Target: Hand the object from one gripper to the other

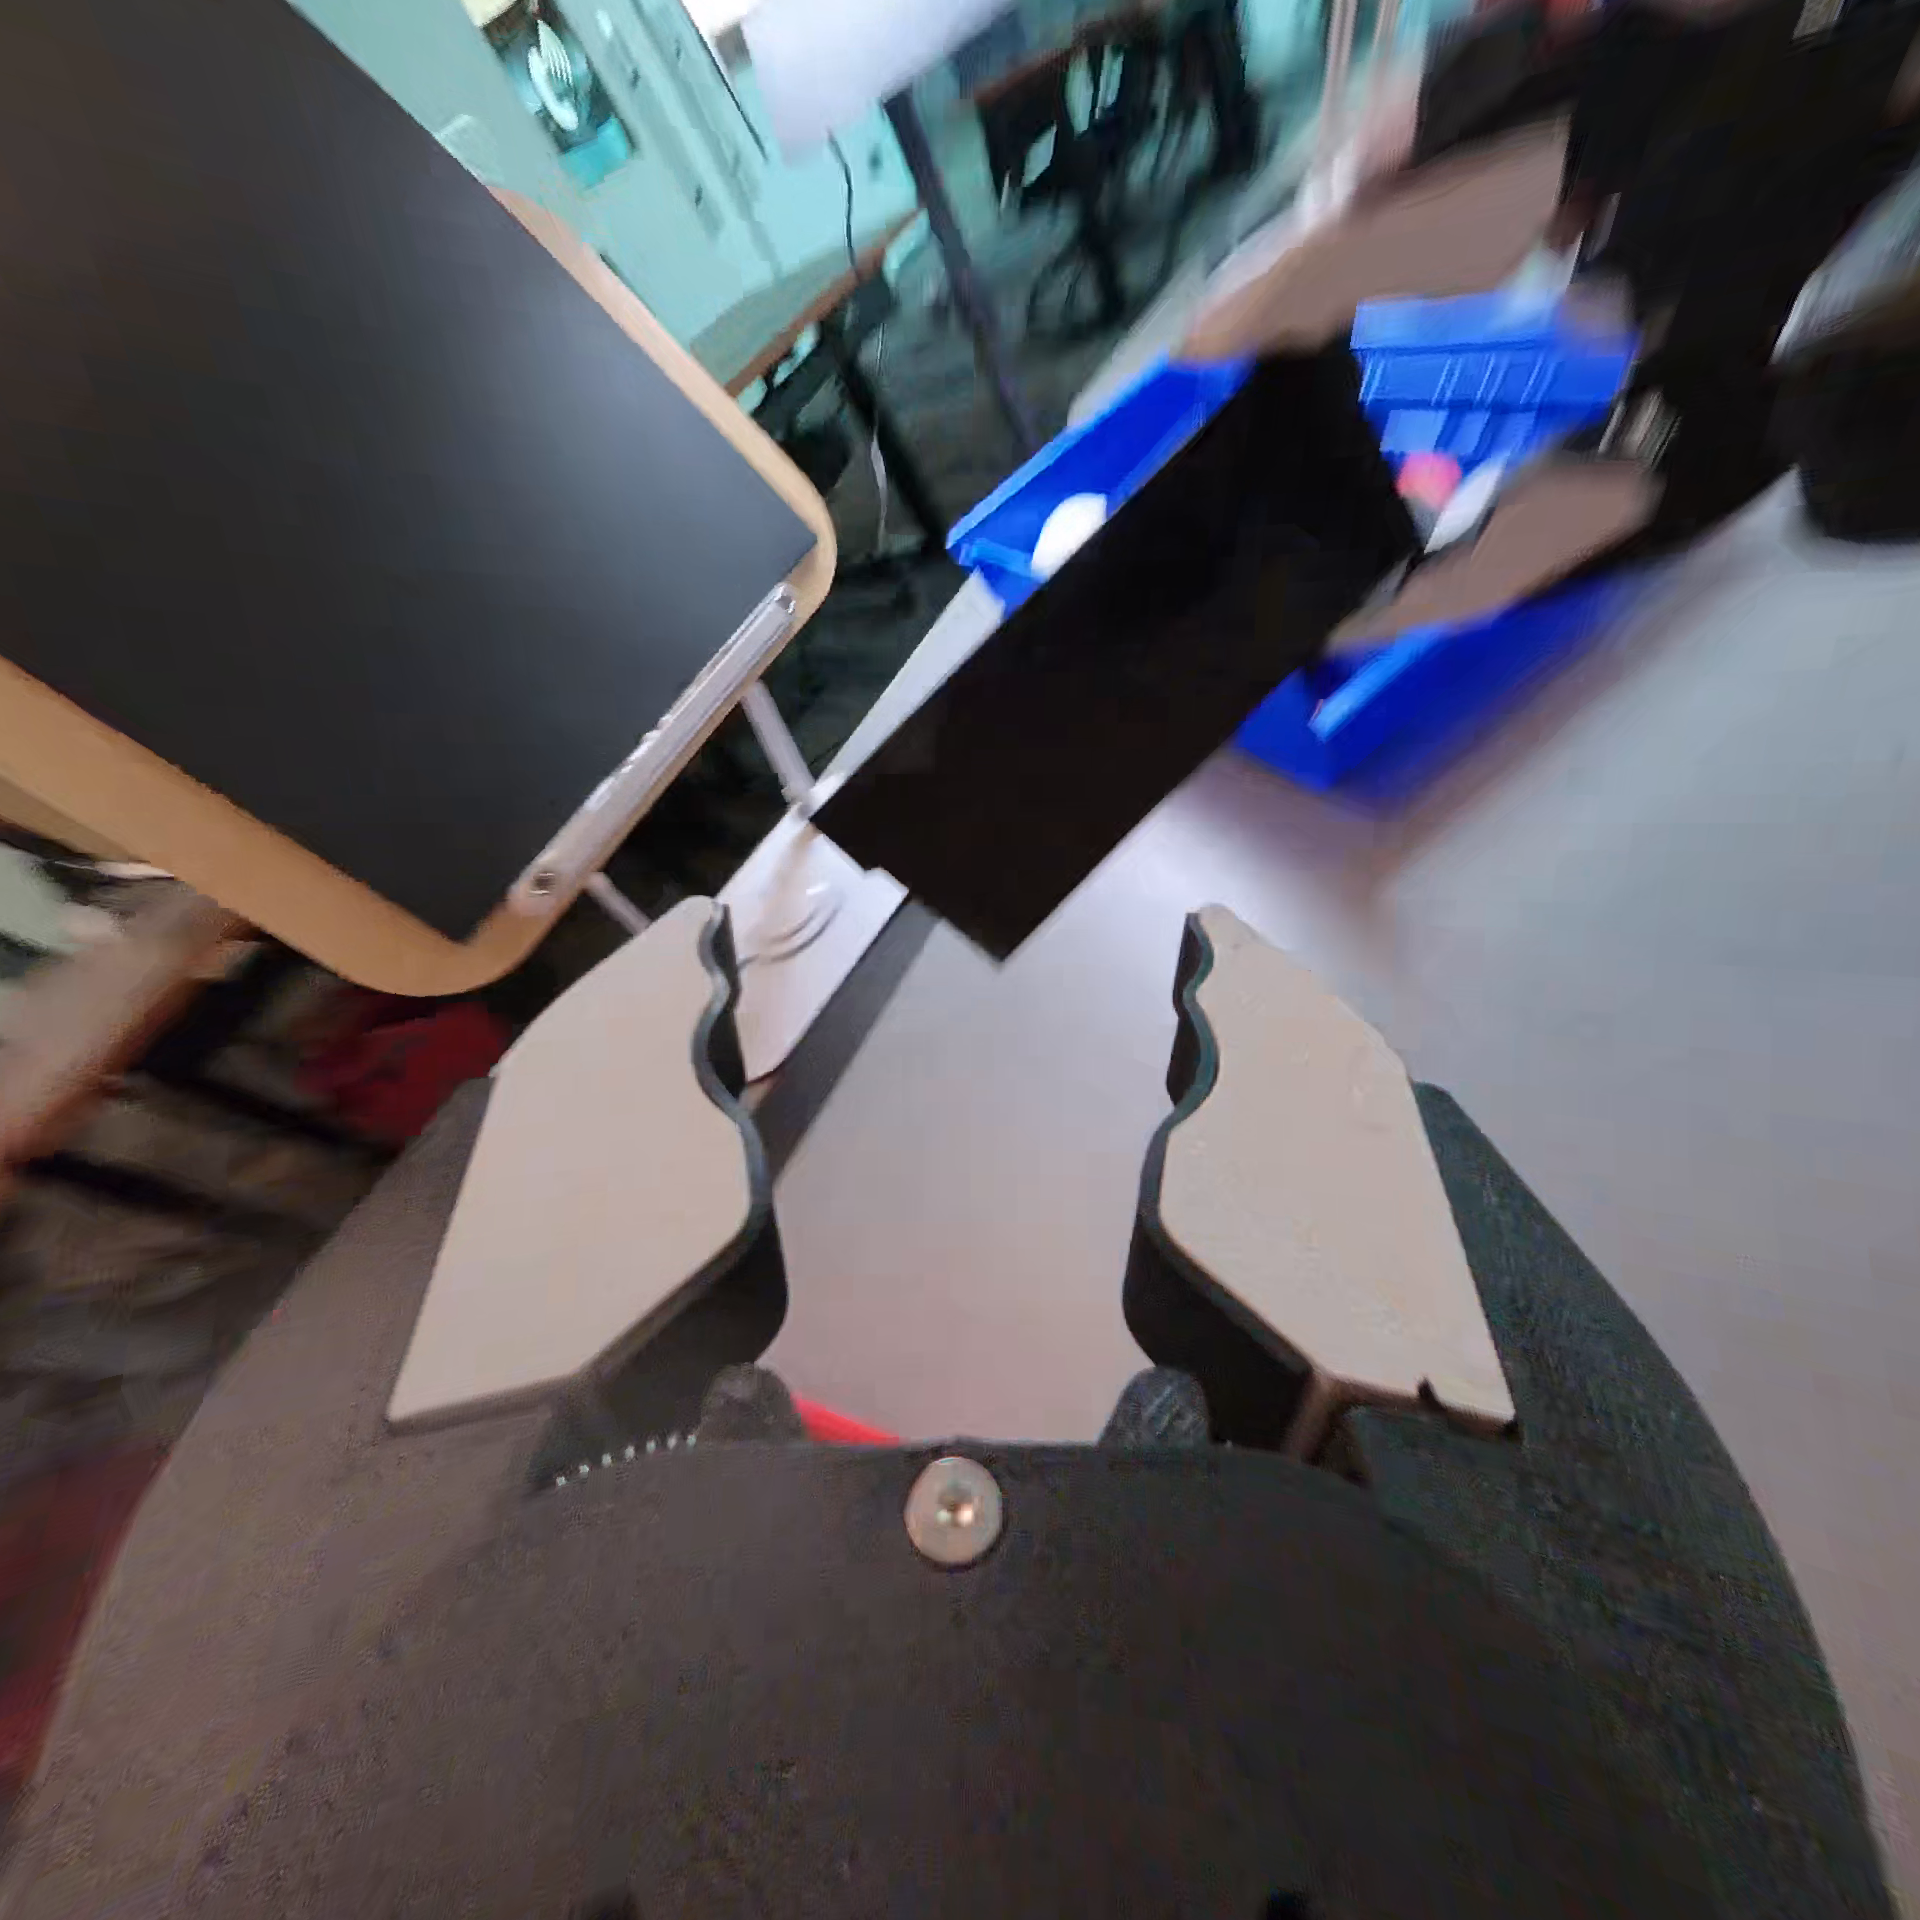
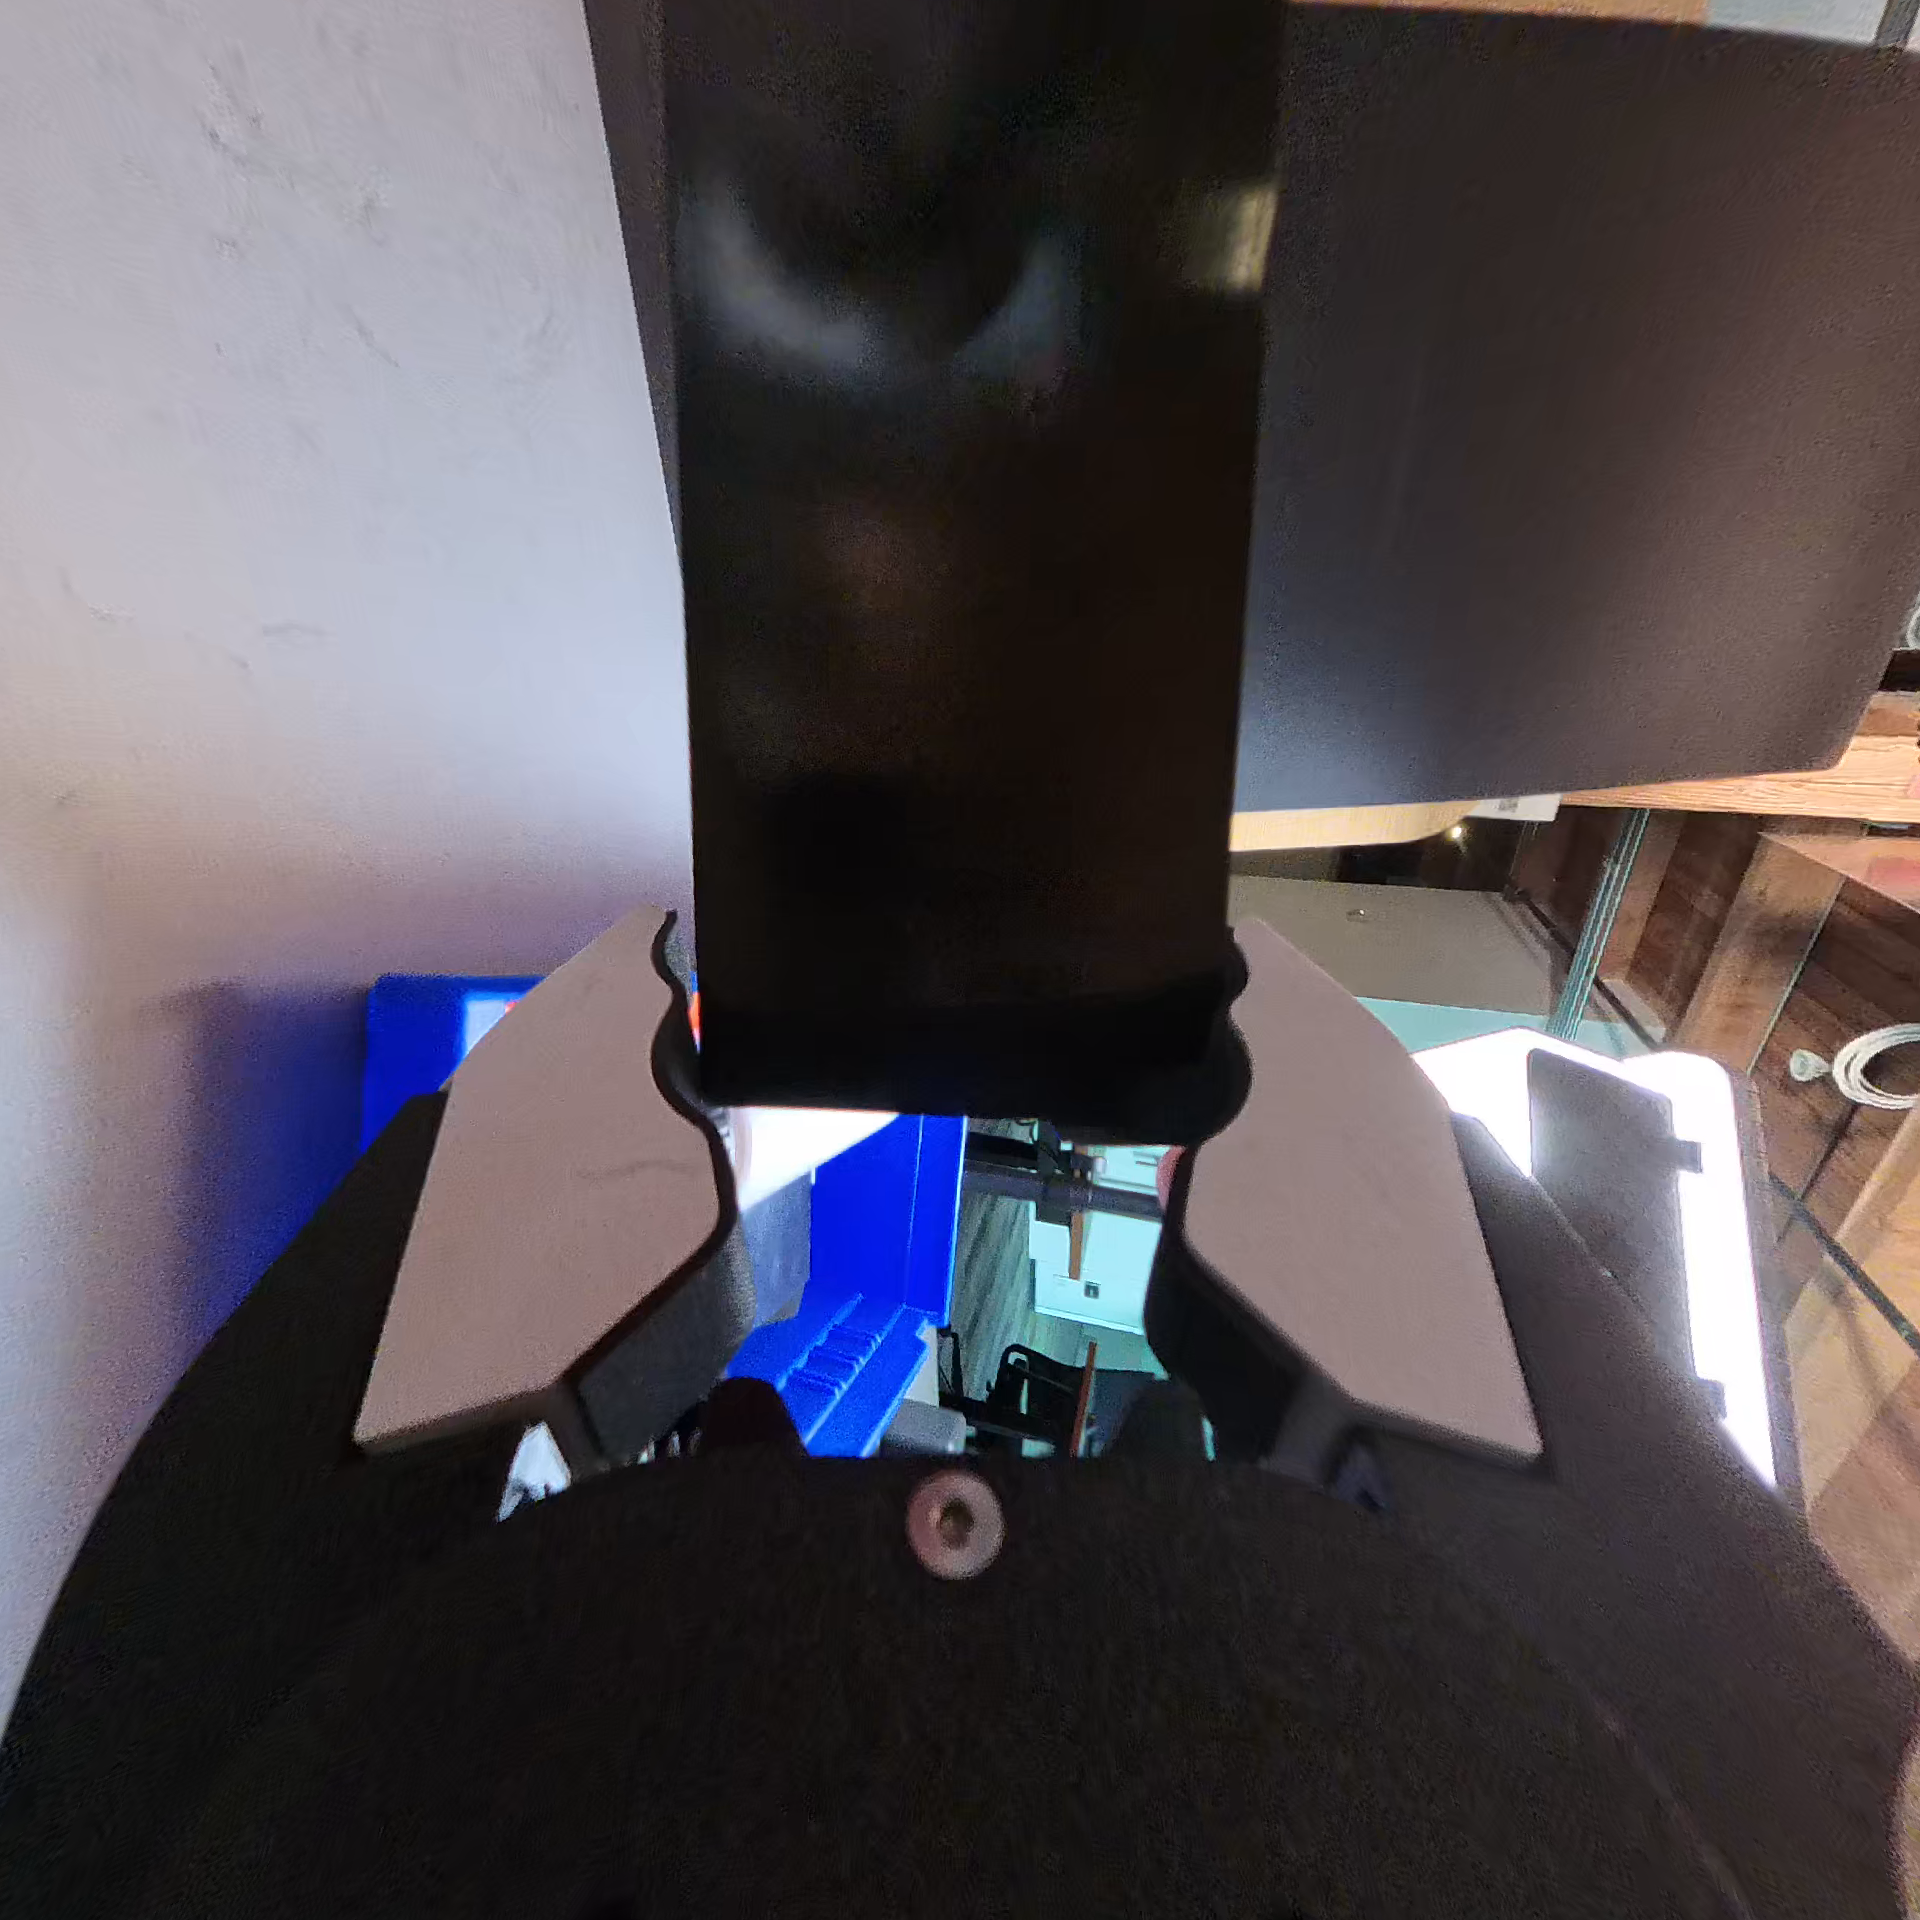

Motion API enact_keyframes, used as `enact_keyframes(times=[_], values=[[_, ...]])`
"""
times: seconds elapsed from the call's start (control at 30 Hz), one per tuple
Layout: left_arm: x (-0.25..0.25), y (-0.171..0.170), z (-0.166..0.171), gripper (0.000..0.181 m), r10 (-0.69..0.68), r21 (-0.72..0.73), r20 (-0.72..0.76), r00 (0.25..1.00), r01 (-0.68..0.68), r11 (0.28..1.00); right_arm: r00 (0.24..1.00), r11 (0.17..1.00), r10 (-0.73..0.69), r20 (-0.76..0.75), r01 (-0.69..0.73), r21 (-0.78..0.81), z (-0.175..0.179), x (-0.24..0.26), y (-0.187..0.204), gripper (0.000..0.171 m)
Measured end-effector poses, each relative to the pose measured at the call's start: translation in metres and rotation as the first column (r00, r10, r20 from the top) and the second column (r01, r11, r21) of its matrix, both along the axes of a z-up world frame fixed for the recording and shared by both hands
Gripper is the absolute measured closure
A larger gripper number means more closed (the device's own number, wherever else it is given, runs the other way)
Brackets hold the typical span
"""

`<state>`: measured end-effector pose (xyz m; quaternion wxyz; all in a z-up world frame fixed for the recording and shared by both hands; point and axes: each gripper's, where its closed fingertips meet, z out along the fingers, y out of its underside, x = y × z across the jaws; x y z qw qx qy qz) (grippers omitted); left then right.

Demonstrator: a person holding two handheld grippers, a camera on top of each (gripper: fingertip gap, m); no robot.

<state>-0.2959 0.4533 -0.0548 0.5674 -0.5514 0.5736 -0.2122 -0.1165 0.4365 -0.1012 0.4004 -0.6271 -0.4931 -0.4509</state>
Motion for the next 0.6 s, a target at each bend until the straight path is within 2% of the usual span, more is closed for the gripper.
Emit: enact_keyframes(times=[0.1,0.17,0.37,0.5,0.57,0.6], values=[[0.005,0.006,-0.025,0.087,0.139,0.303,-0.258,0.956,-0.057,0.951,0.999,1.0,0.014,0.053,-0.014,-0.008,0.001,0.003,-0.006,0.079],[0.01,0.011,-0.037,0.088,0.183,0.422,-0.328,0.927,-0.03,0.906,0.998,0.999,0.026,0.061,-0.024,-0.029,-0.002,0.0,-0.009,0.079],[0.014,0.022,-0.063,0.078,0.29,0.598,-0.384,0.877,-0.003,0.801,0.991,0.994,0.111,0.079,-0.109,-0.032,-0.008,-0.021,-0.016,0.079],[0.013,0.023,-0.087,0.072,0.338,0.624,-0.421,0.842,-0.002,0.781,0.975,0.977,0.213,0.054,-0.212,-0.023,-0.01,-0.042,-0.025,0.079],[0.011,0.023,-0.097,0.073,0.355,0.631,-0.437,0.826,0.0,0.776,0.963,0.964,0.266,0.037,-0.265,-0.016,-0.012,-0.053,-0.031,0.079],[0.009,0.024,-0.099,0.079,0.377,0.654,-0.431,0.82,-0.004,0.757,0.957,0.957,0.29,0.016,-0.29,-0.017,-0.013,-0.058,-0.034,0.079]])
